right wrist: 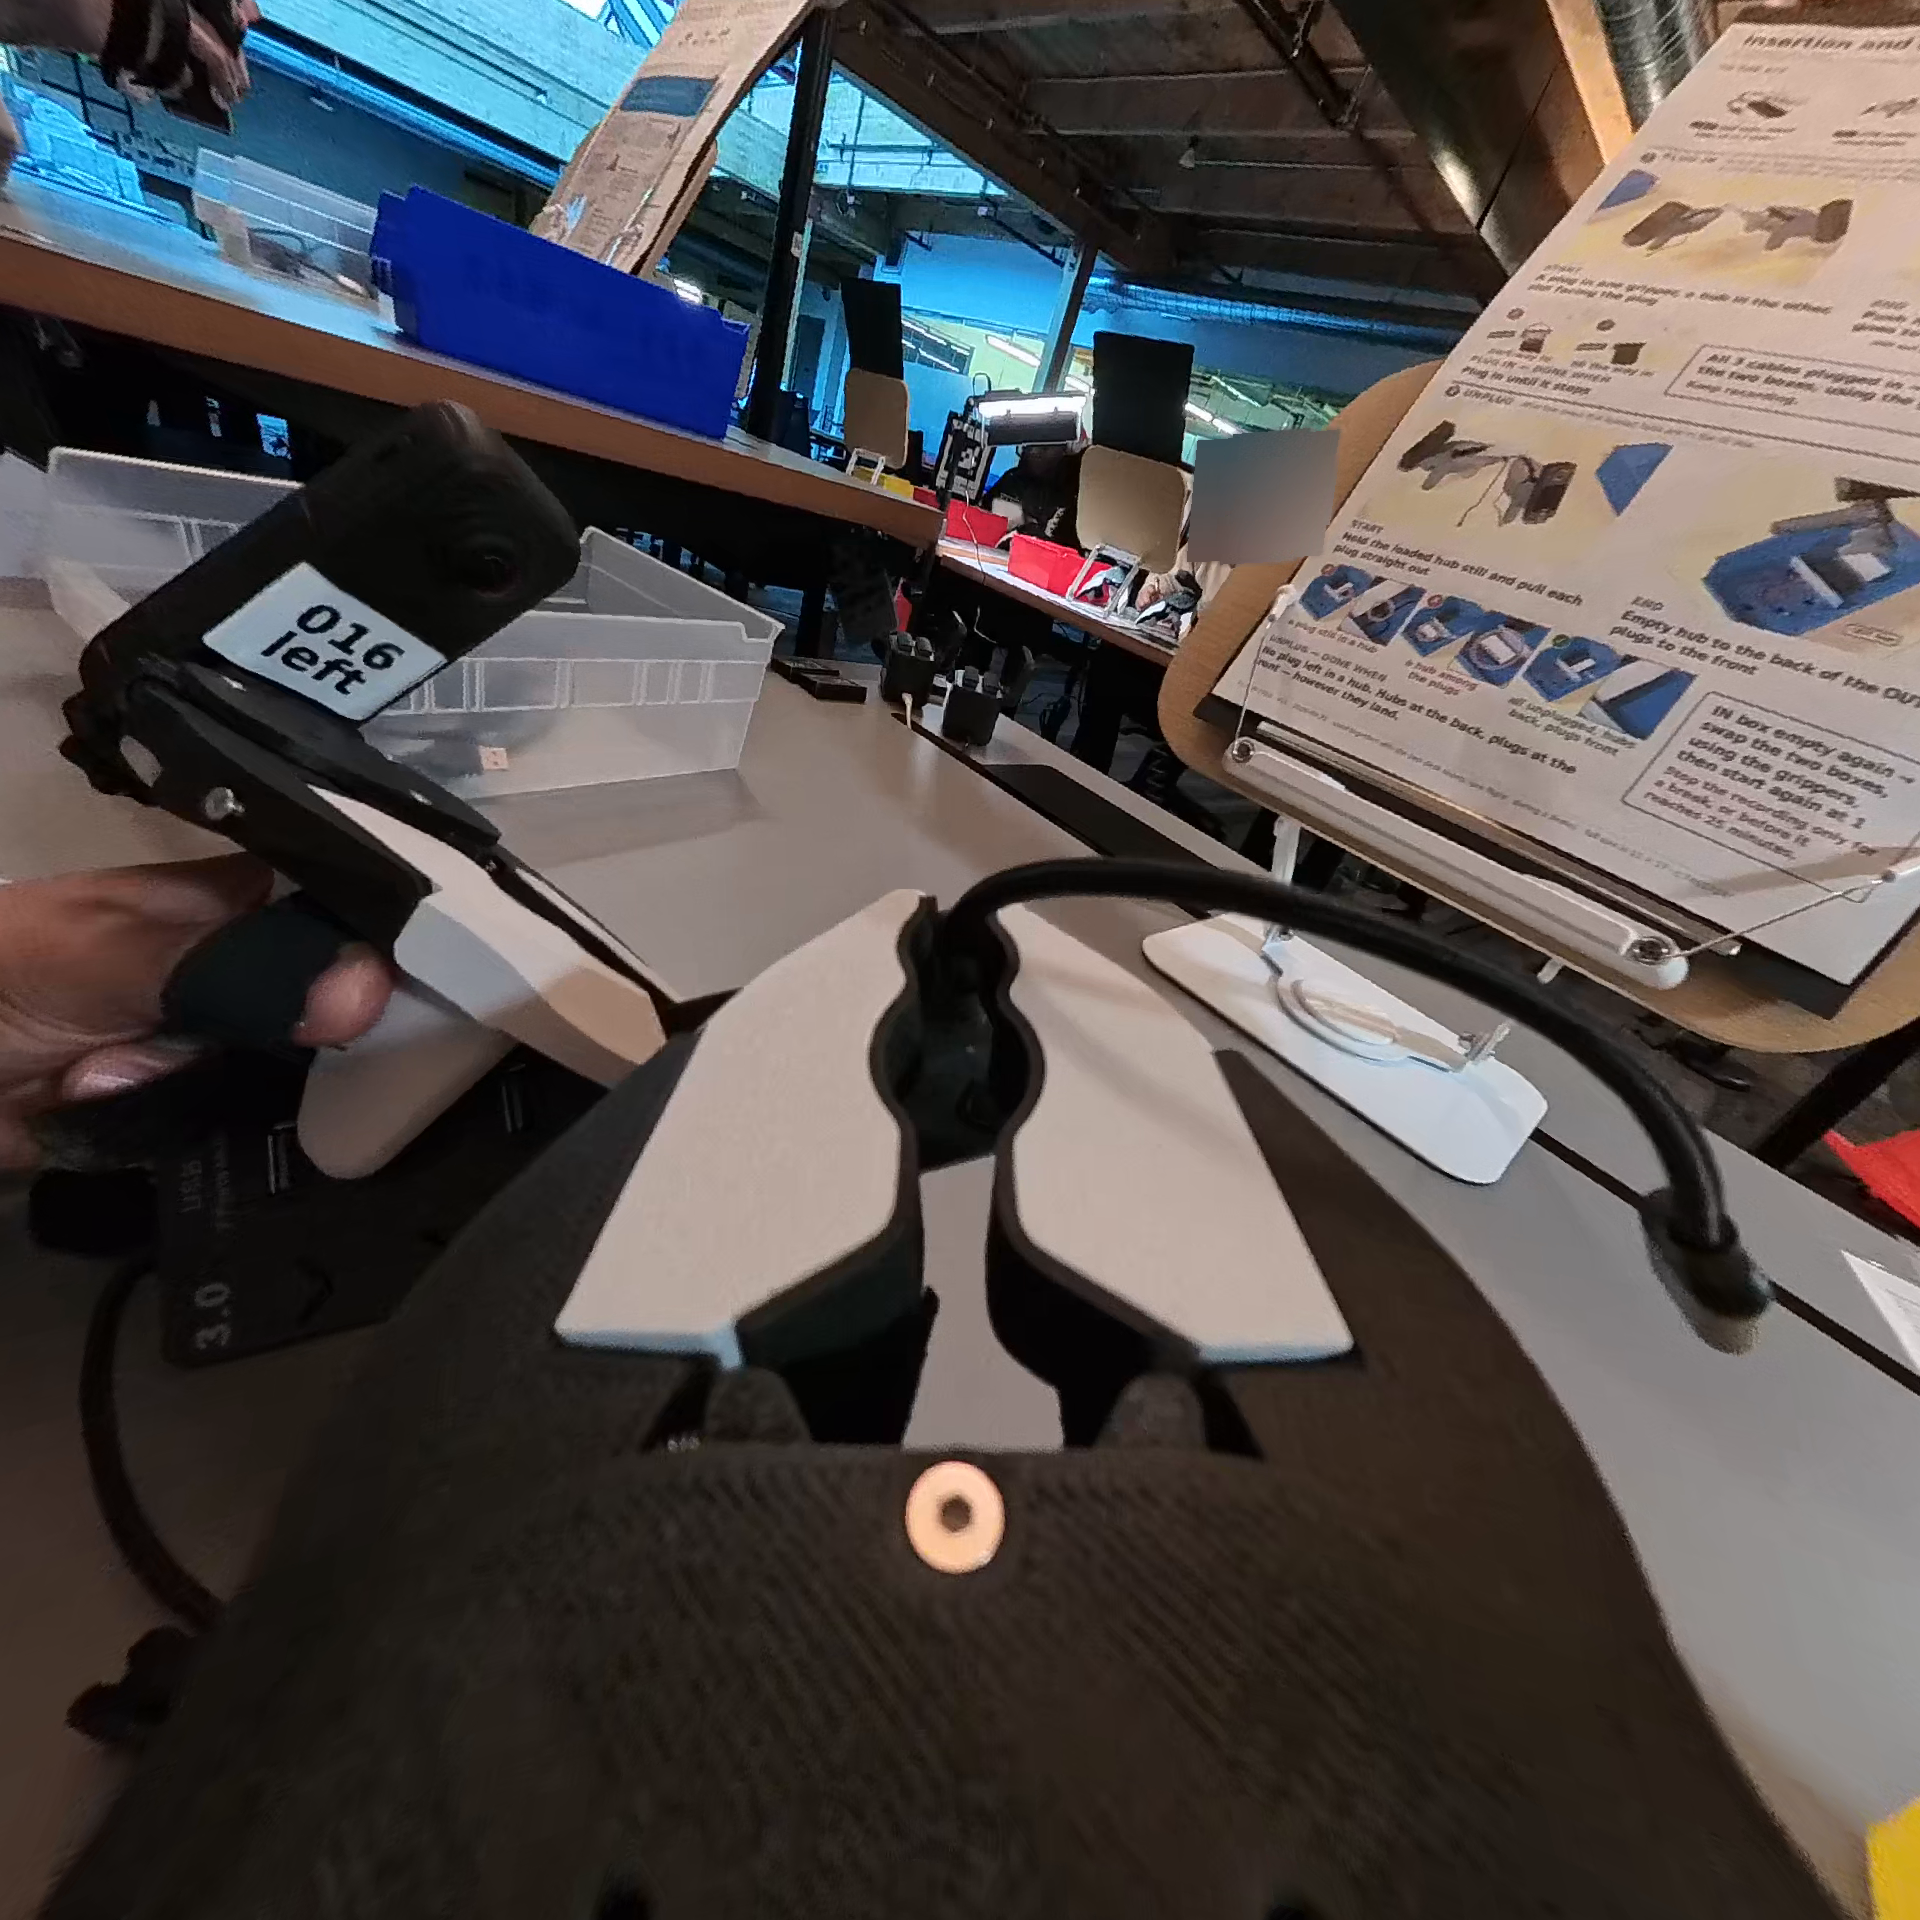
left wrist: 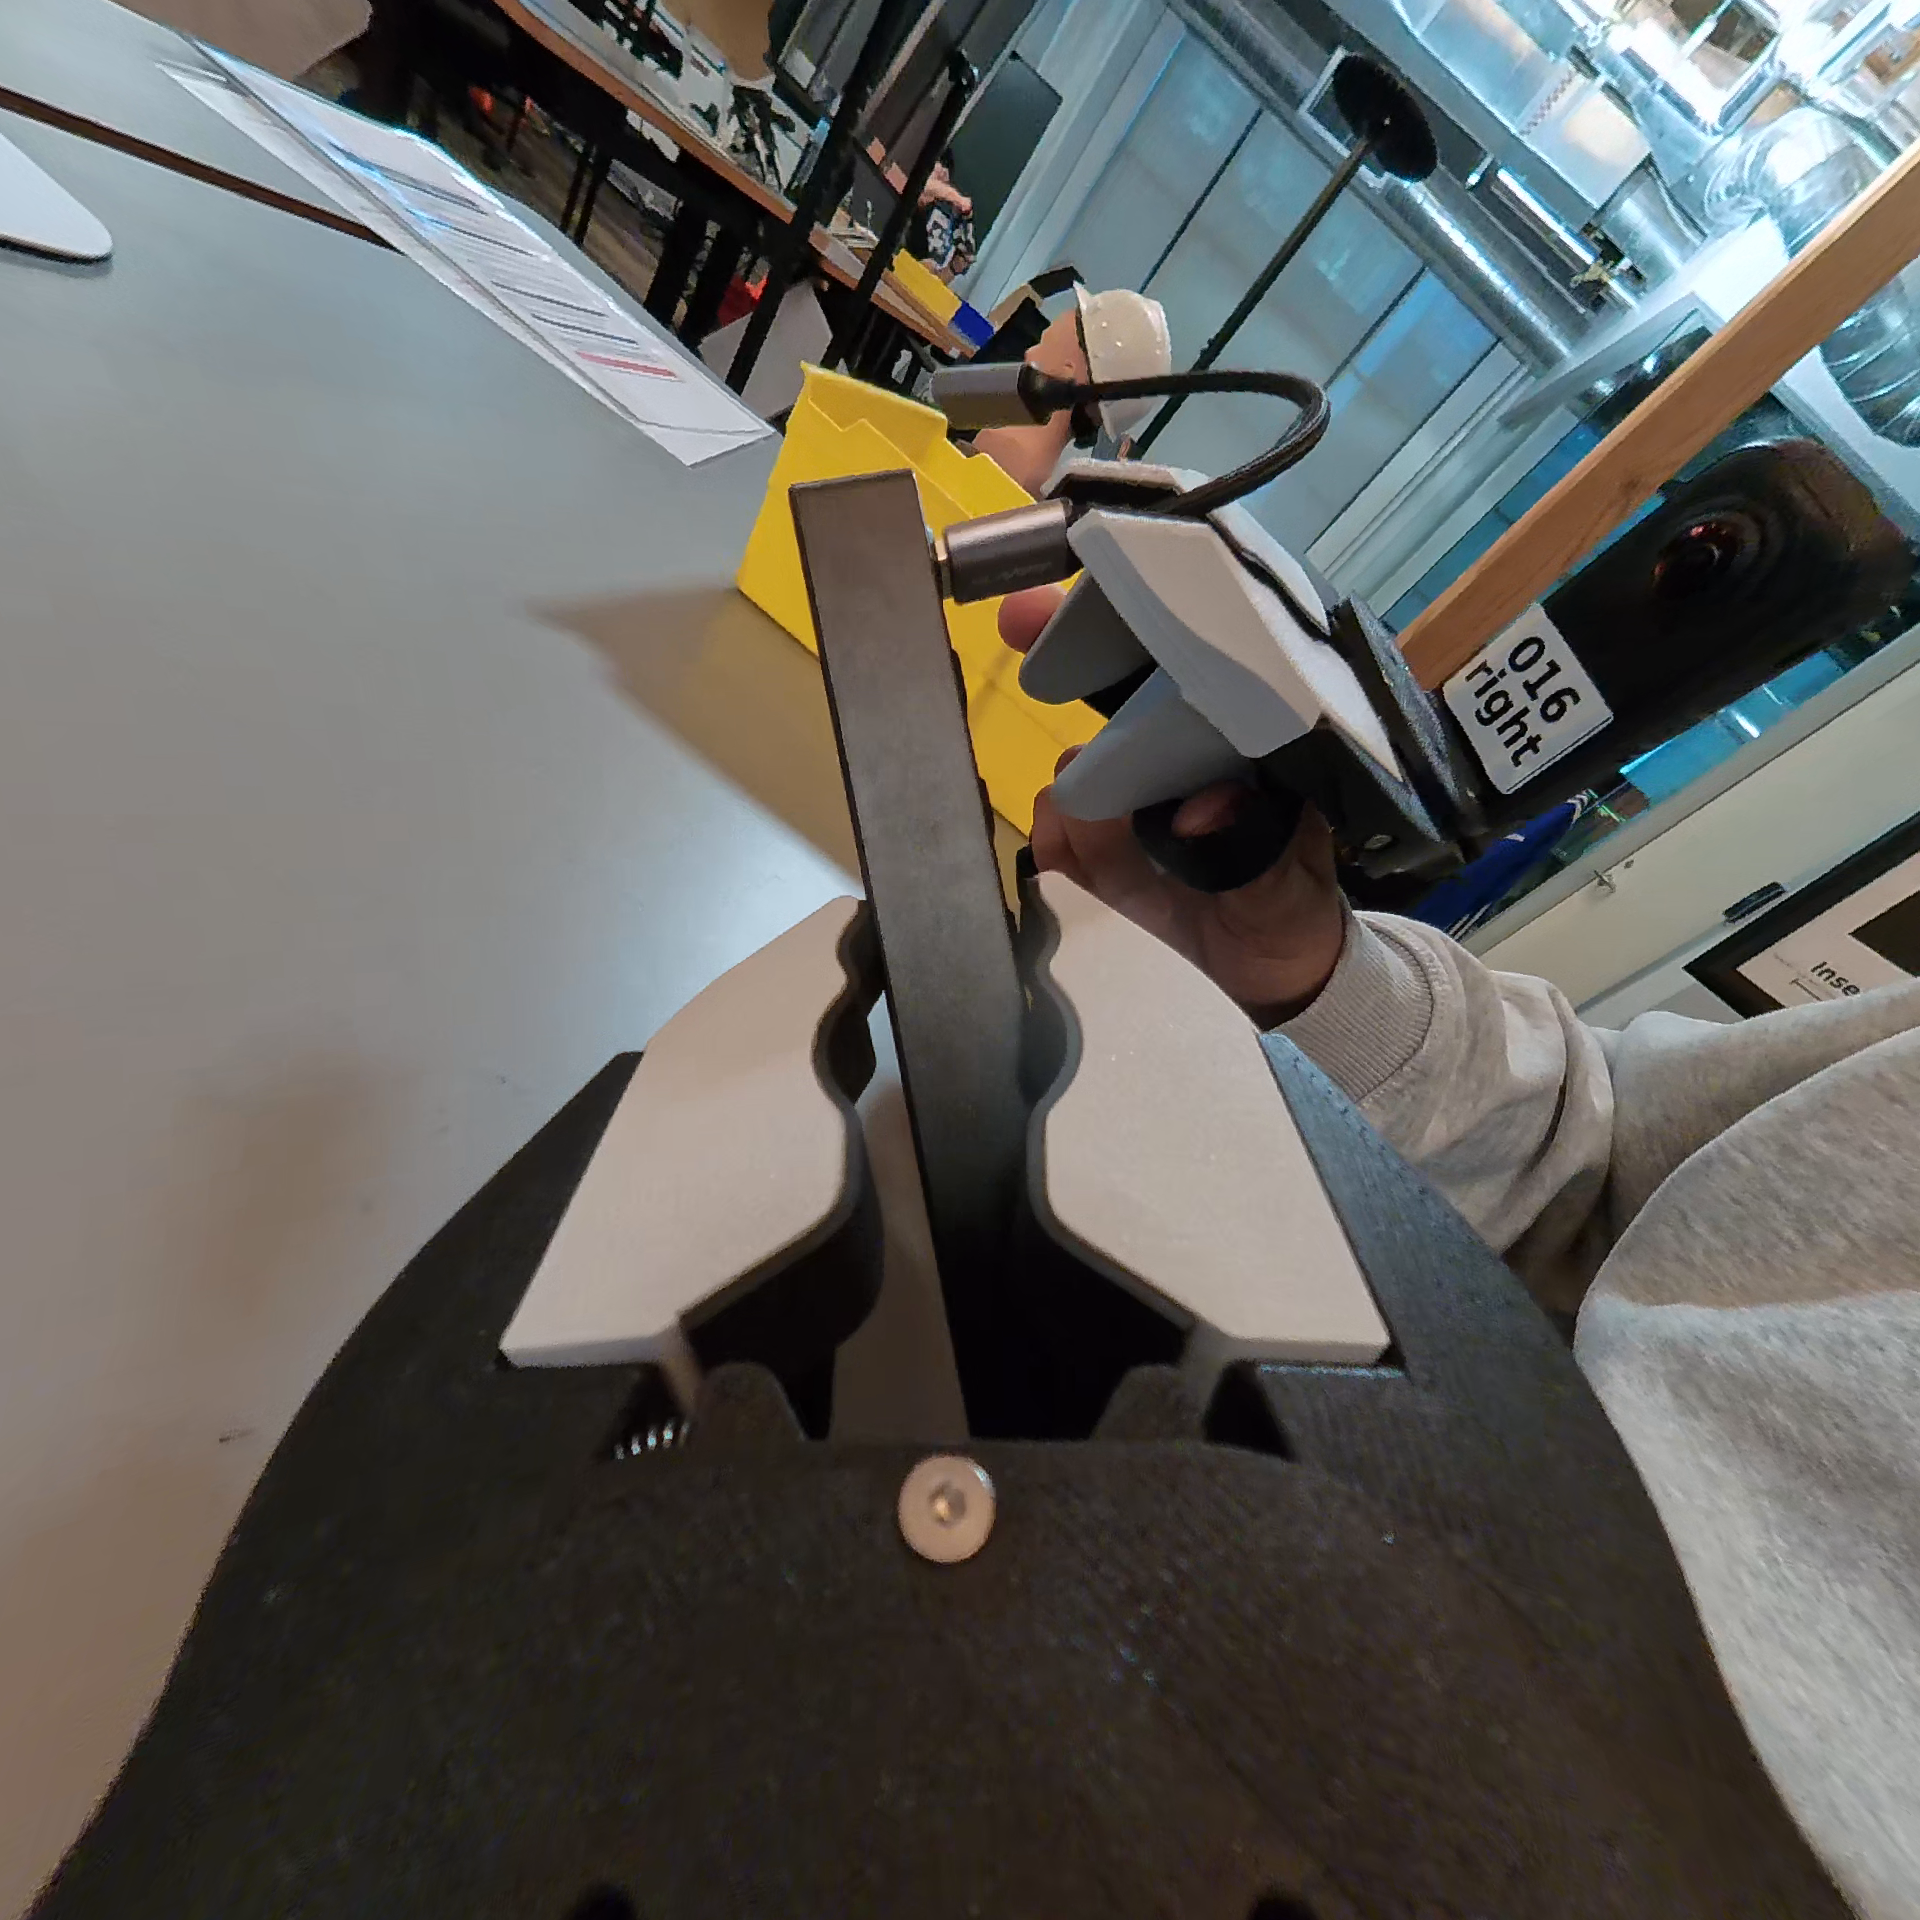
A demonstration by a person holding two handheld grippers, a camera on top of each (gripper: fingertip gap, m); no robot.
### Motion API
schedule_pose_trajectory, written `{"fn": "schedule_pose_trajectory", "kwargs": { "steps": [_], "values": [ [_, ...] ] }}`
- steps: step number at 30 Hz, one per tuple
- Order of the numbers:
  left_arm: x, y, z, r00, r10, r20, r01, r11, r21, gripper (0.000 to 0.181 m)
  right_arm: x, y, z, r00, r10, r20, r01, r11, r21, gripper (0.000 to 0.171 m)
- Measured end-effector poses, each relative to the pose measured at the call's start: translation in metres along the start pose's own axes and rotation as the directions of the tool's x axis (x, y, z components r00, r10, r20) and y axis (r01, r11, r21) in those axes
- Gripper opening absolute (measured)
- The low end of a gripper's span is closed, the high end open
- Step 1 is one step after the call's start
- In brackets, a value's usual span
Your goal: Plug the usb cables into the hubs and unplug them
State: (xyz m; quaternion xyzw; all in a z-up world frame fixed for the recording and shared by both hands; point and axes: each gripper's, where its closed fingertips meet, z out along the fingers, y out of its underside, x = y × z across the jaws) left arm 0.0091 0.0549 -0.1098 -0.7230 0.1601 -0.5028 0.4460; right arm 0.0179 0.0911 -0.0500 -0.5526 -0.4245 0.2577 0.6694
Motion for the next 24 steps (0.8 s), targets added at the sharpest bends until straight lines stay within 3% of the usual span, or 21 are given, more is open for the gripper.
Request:
{"fn": "schedule_pose_trajectory", "kwargs": {
  "steps": [8,12,16,20,24],
  "values": [
    [-0.002,0.002,0.002,0.998,-0.055,-0.010,0.055,0.999,0.002,0.029,0.002,0.004,0.002,1.000,0.030,0.009,-0.030,0.999,-0.015,0.010],
    [0.000,0.005,0.006,0.975,-0.201,-0.089,0.203,0.979,0.010,0.028,0.004,0.007,0.002,0.994,0.106,-0.007,-0.106,0.994,0.014,0.009],
    [0.001,-0.004,0.002,0.937,-0.305,-0.168,0.321,0.944,0.076,0.027,0.003,0.017,0.002,0.990,0.139,-0.005,-0.139,0.990,-0.009,0.022],
    [-0.020,-0.013,-0.010,0.942,-0.316,-0.110,0.330,0.935,0.133,0.027,-0.002,0.017,0.003,0.990,0.141,0.014,-0.141,0.990,-0.016,0.022],
    [-0.033,-0.019,-0.020,0.905,-0.404,-0.137,0.425,0.883,0.199,0.027,-0.014,0.026,0.007,0.989,0.136,0.051,-0.133,0.990,-0.056,0.021]
  ]
}}
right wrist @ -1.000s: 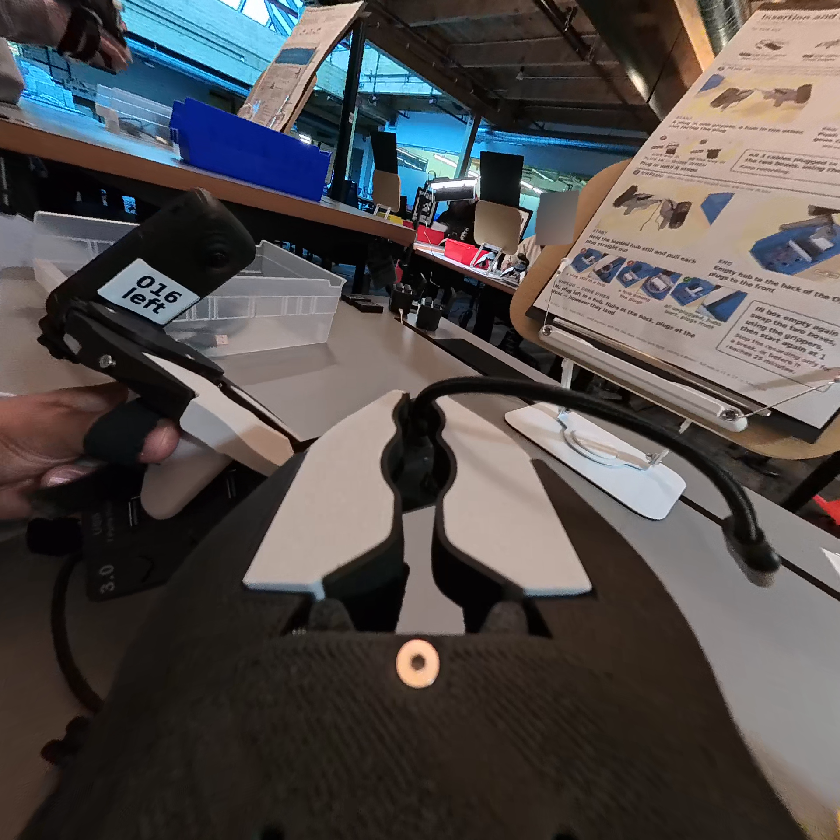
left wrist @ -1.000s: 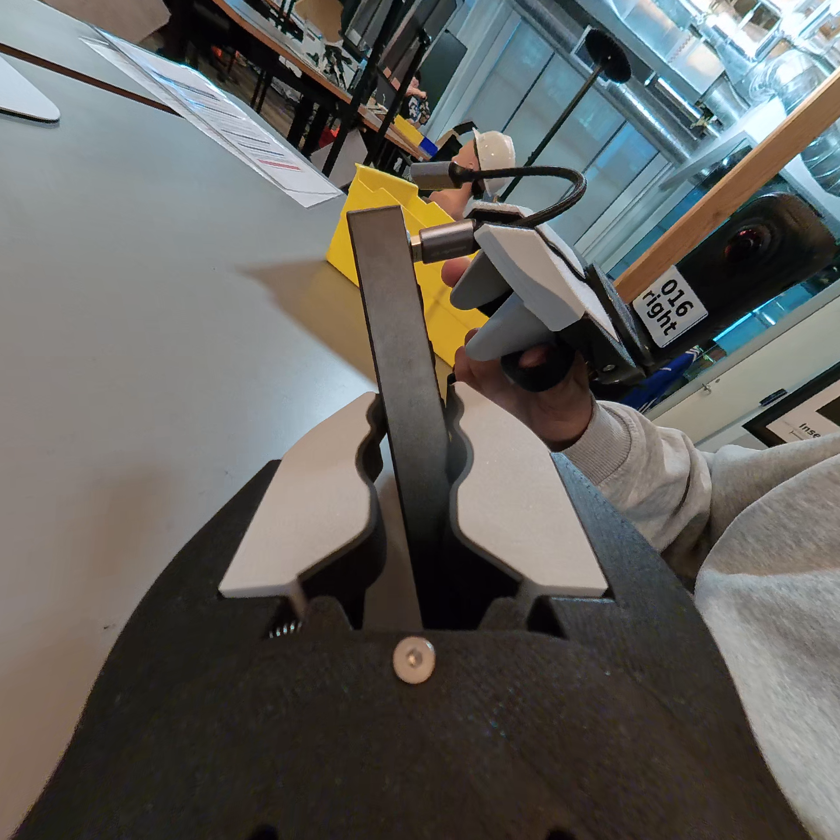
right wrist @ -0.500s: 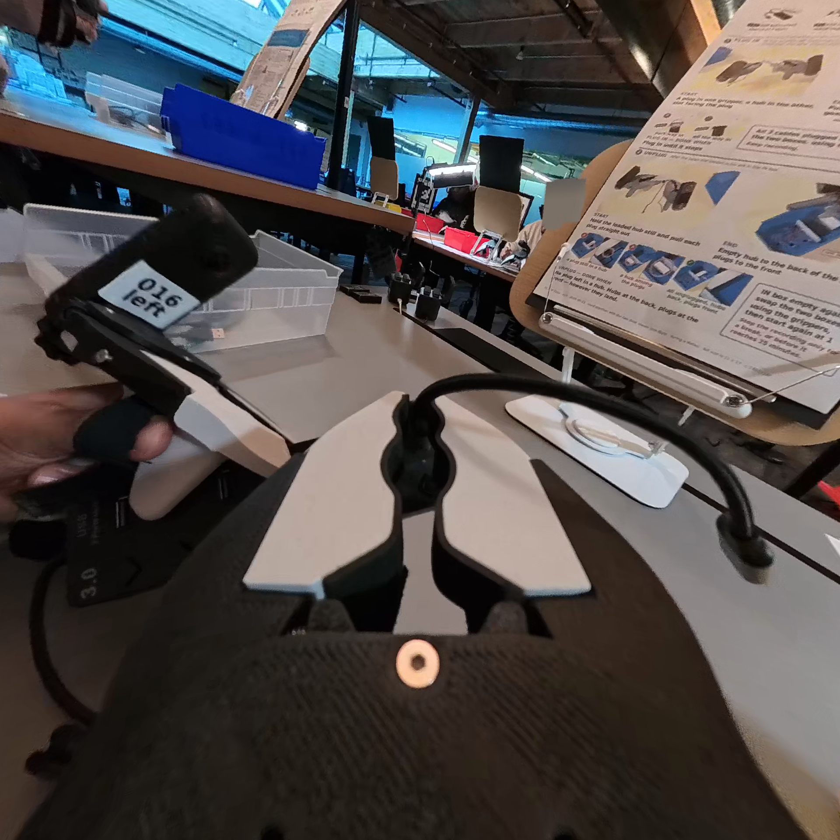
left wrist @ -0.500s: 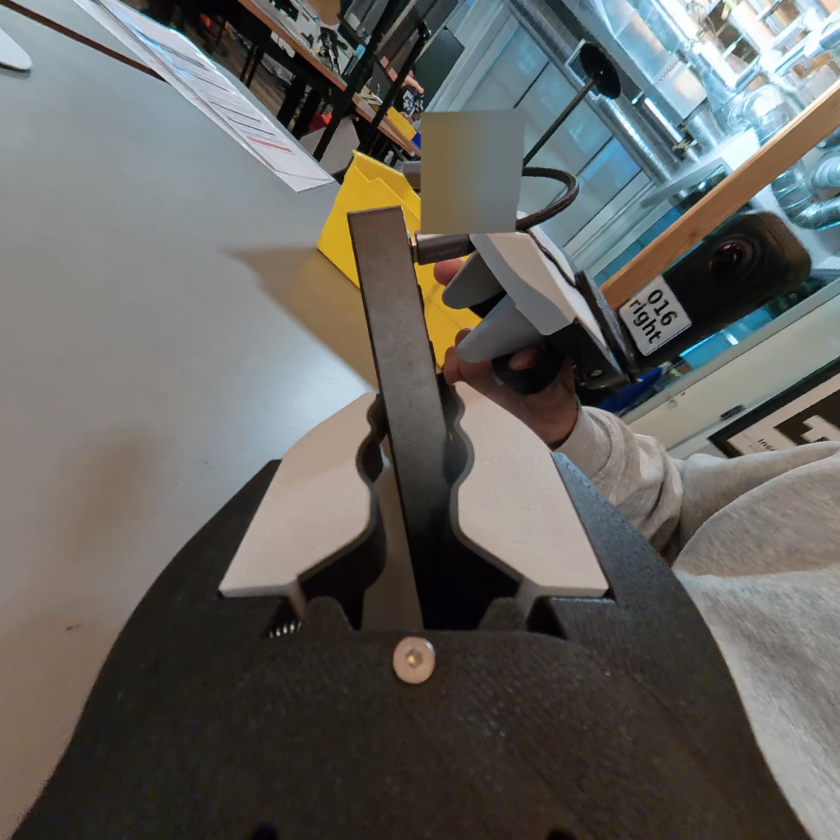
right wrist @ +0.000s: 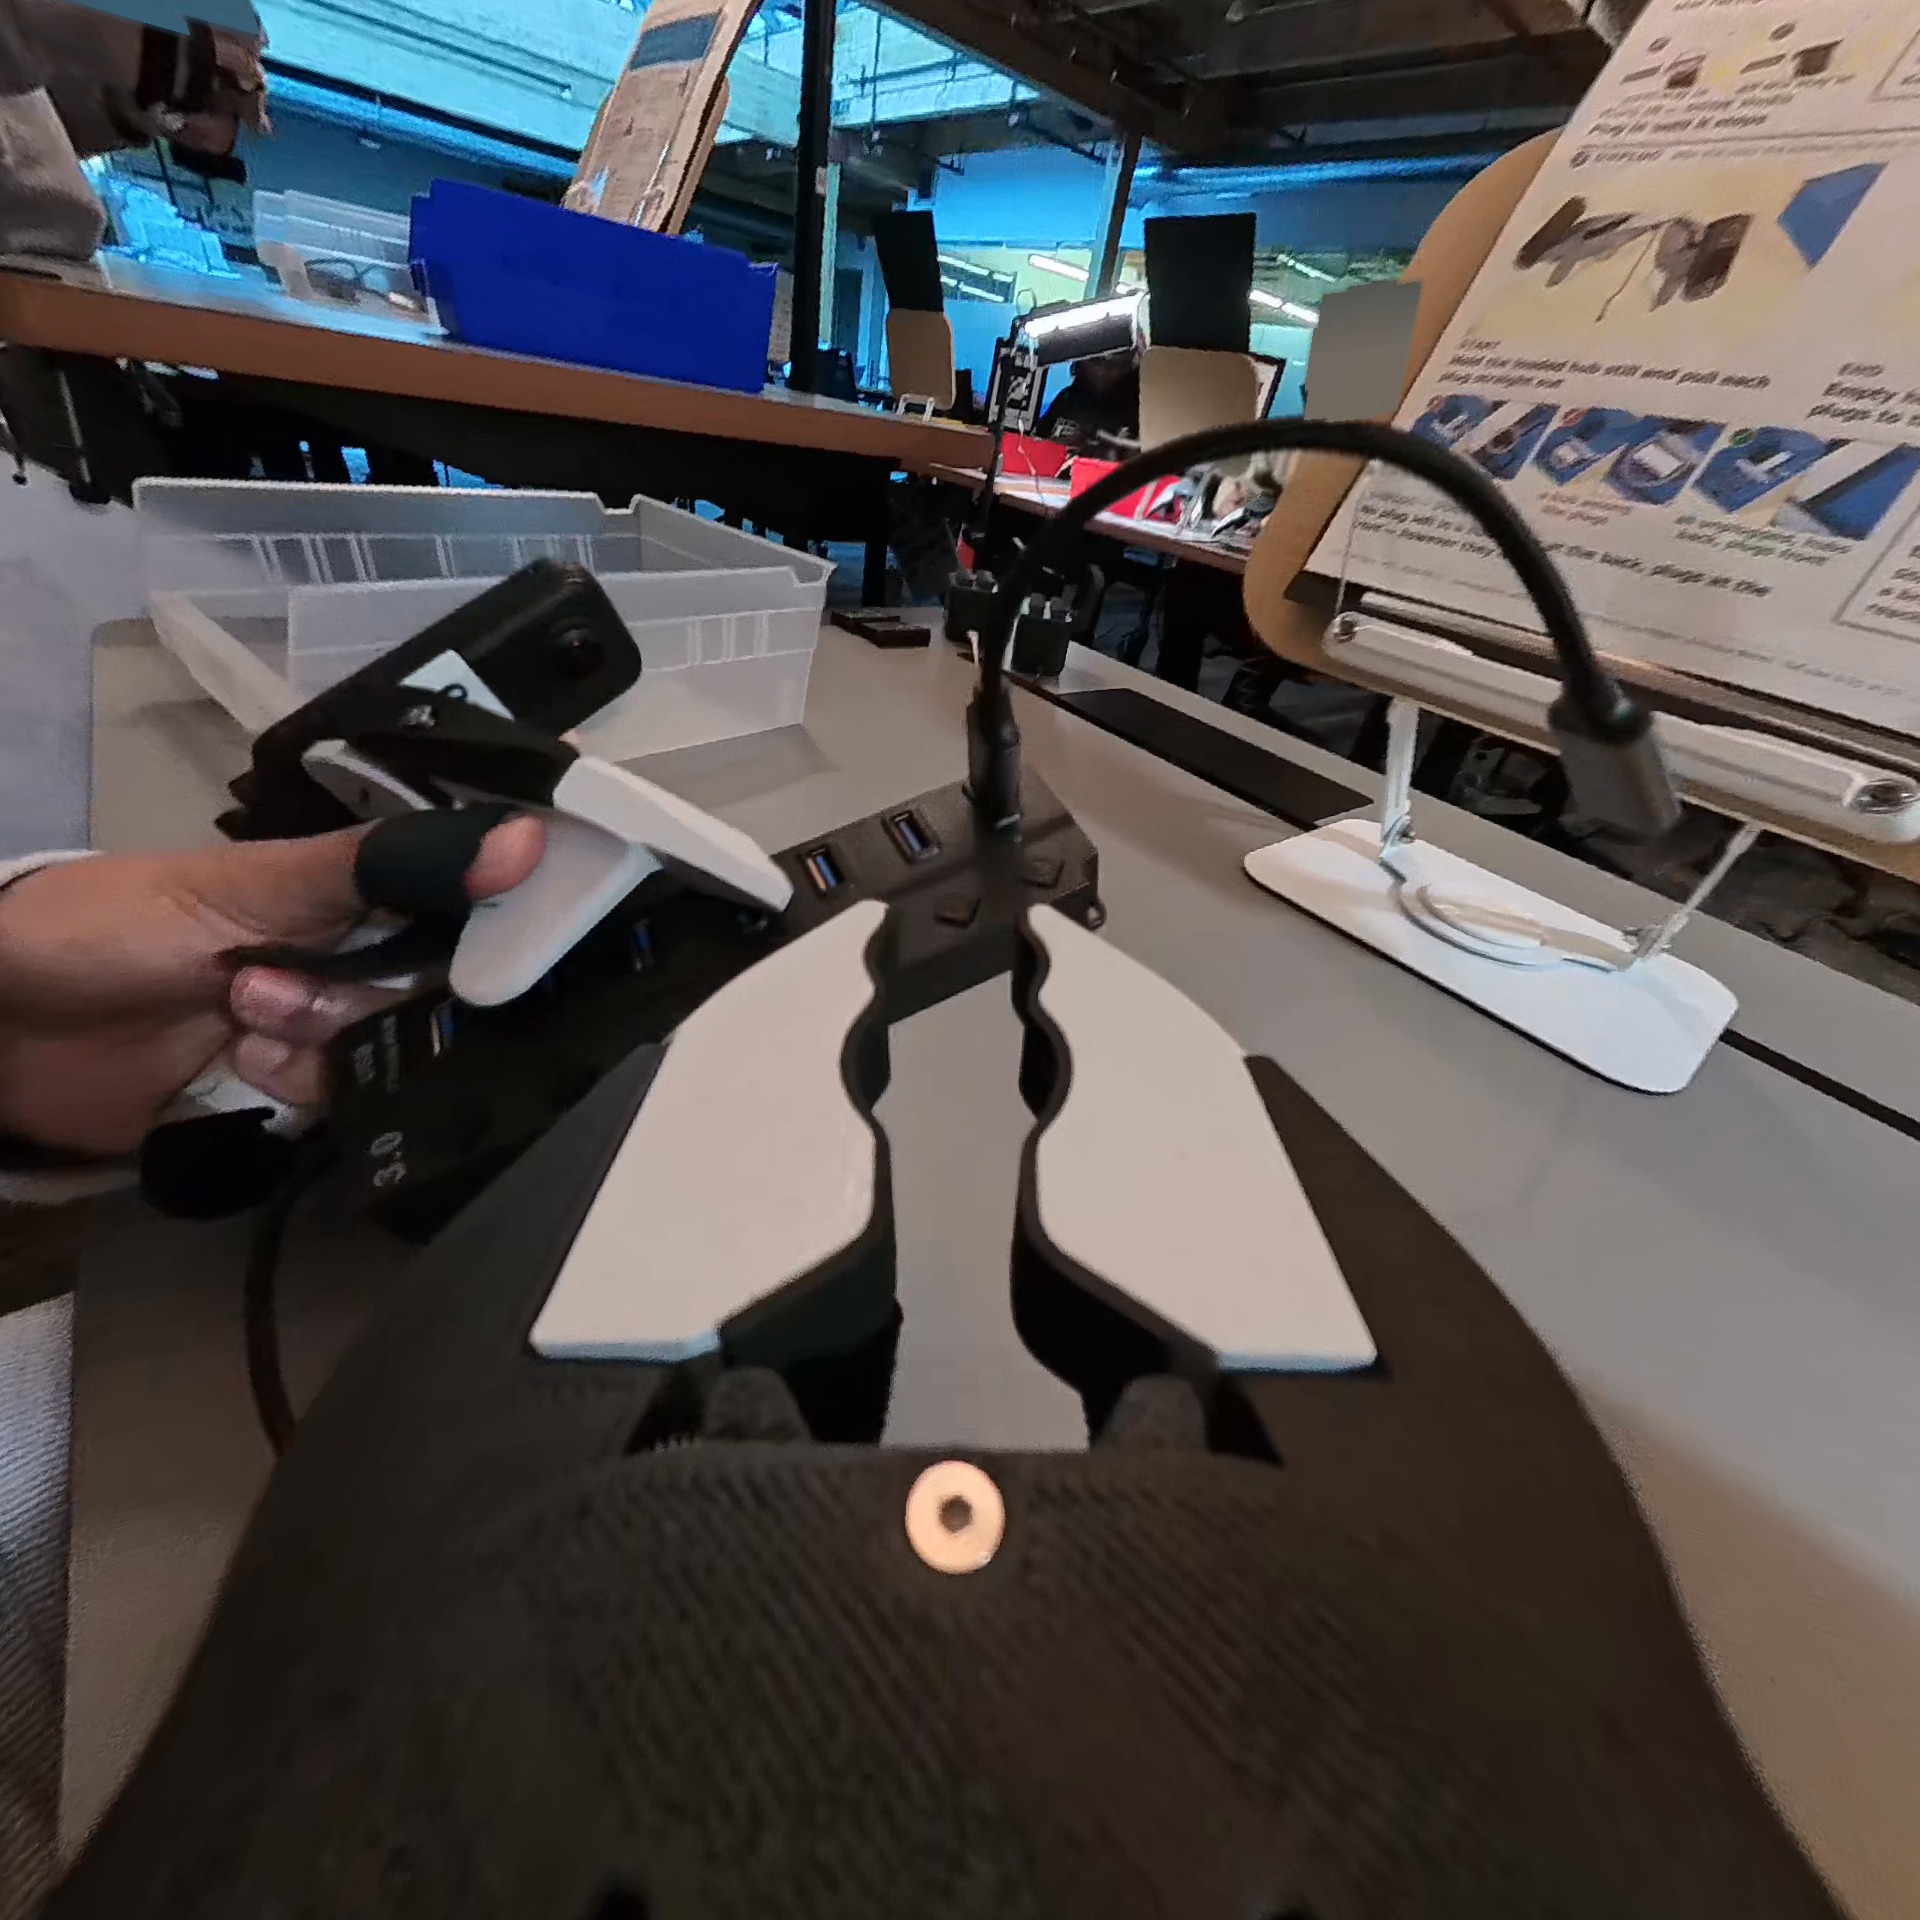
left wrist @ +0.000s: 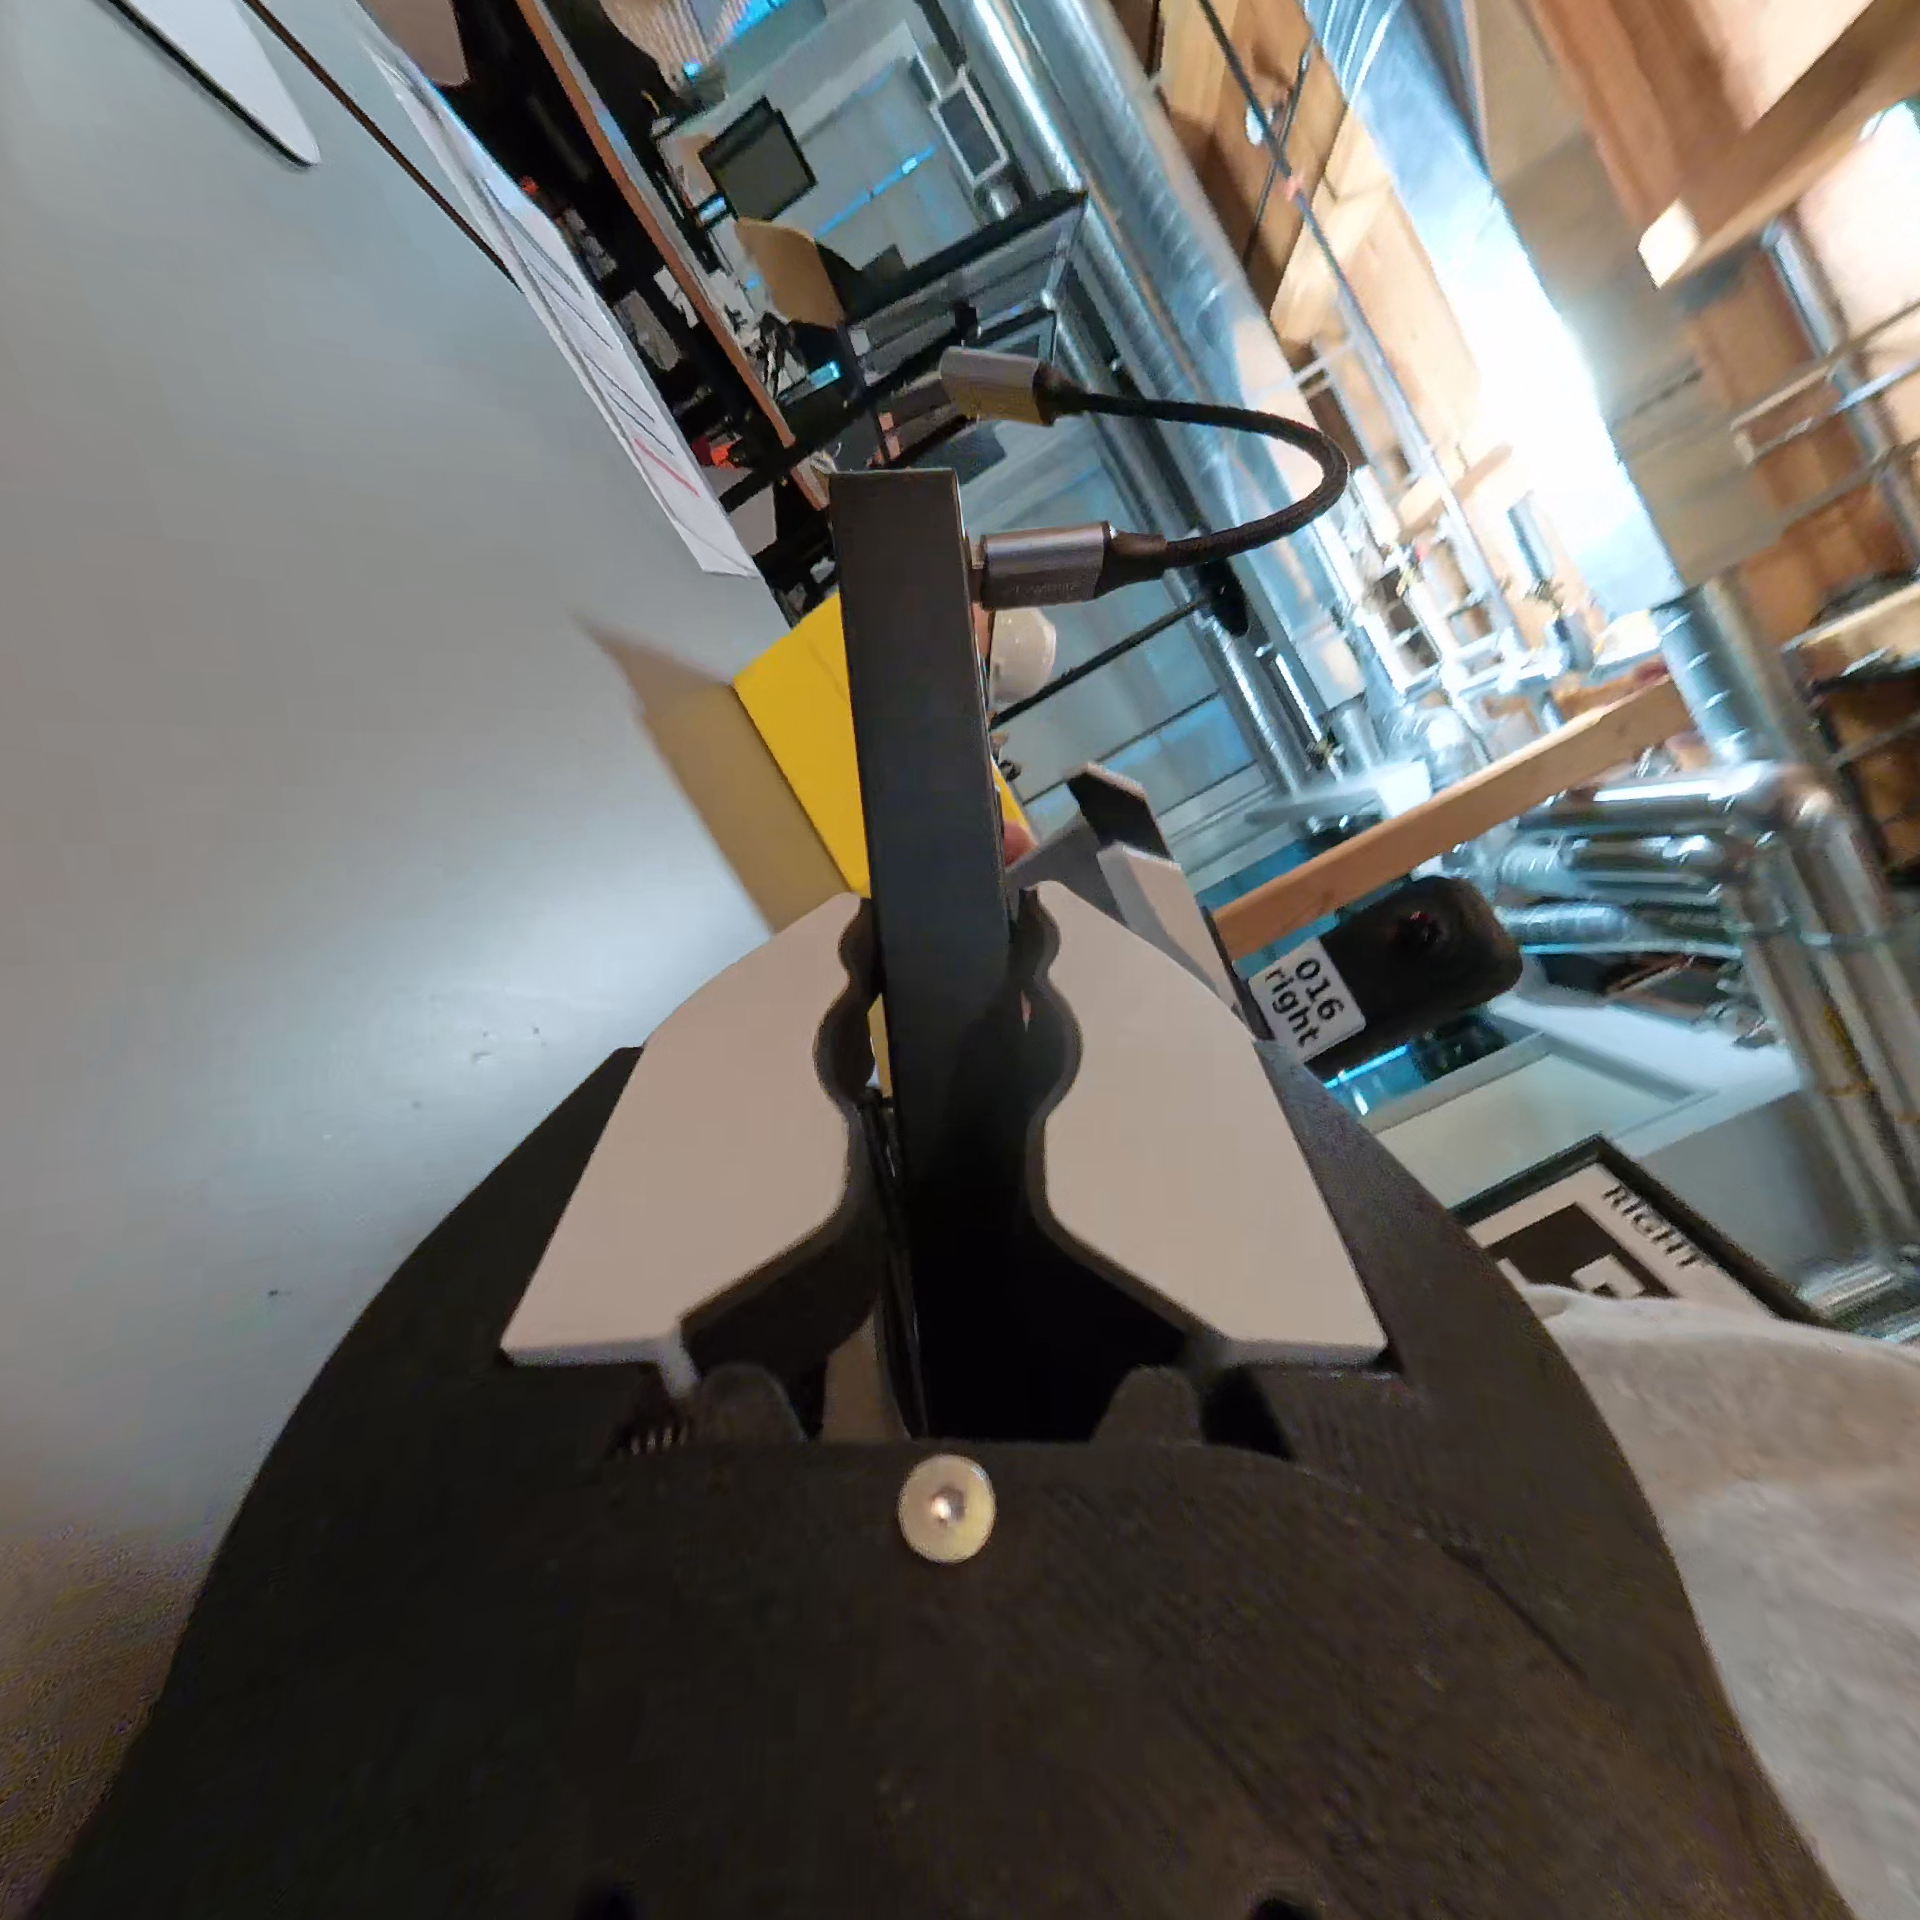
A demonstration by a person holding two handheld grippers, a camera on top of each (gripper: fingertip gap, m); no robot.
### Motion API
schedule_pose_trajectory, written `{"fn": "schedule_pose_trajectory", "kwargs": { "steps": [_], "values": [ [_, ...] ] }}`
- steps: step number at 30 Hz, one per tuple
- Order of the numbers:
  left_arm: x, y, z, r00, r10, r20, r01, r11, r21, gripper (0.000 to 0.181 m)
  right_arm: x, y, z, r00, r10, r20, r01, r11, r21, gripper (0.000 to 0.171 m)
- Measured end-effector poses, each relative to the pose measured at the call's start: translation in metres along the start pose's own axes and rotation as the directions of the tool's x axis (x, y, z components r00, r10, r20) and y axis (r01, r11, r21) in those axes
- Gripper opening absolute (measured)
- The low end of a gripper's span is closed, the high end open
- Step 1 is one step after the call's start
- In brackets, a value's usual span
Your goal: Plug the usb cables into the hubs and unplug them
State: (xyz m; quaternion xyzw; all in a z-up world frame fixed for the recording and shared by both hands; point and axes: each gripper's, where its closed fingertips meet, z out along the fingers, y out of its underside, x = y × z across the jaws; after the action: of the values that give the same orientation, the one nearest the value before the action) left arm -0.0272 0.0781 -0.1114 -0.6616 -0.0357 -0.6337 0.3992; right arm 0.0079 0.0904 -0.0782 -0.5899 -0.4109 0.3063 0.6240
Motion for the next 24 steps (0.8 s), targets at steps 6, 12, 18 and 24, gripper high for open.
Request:
{"fn": "schedule_pose_trajectory", "kwargs": {
  "steps": [6,12,18,24],
  "values": [
    [-0.006,-0.004,-0.004,0.999,-0.034,0.014,0.034,0.999,0.037,0.026,-0.017,0.005,0.003,0.997,-0.064,0.049,0.065,0.998,-0.022,0.019],
    [-0.017,0.003,-0.011,0.992,0.041,0.118,-0.040,0.999,-0.004,0.027,-0.034,-0.011,0.007,0.989,-0.113,0.099,0.111,0.993,0.028,0.009],
    [-0.019,-0.002,-0.025,0.989,0.056,0.139,-0.063,0.997,0.047,0.027,-0.067,-0.077,0.027,0.971,-0.089,0.220,0.061,0.989,0.132,0.008],
    [-0.023,-0.015,-0.026,0.991,0.047,0.124,-0.059,0.993,0.097,0.026,-0.123,-0.130,0.104,0.858,-0.199,0.474,0.215,0.976,0.021,0.011]
  ]
}}
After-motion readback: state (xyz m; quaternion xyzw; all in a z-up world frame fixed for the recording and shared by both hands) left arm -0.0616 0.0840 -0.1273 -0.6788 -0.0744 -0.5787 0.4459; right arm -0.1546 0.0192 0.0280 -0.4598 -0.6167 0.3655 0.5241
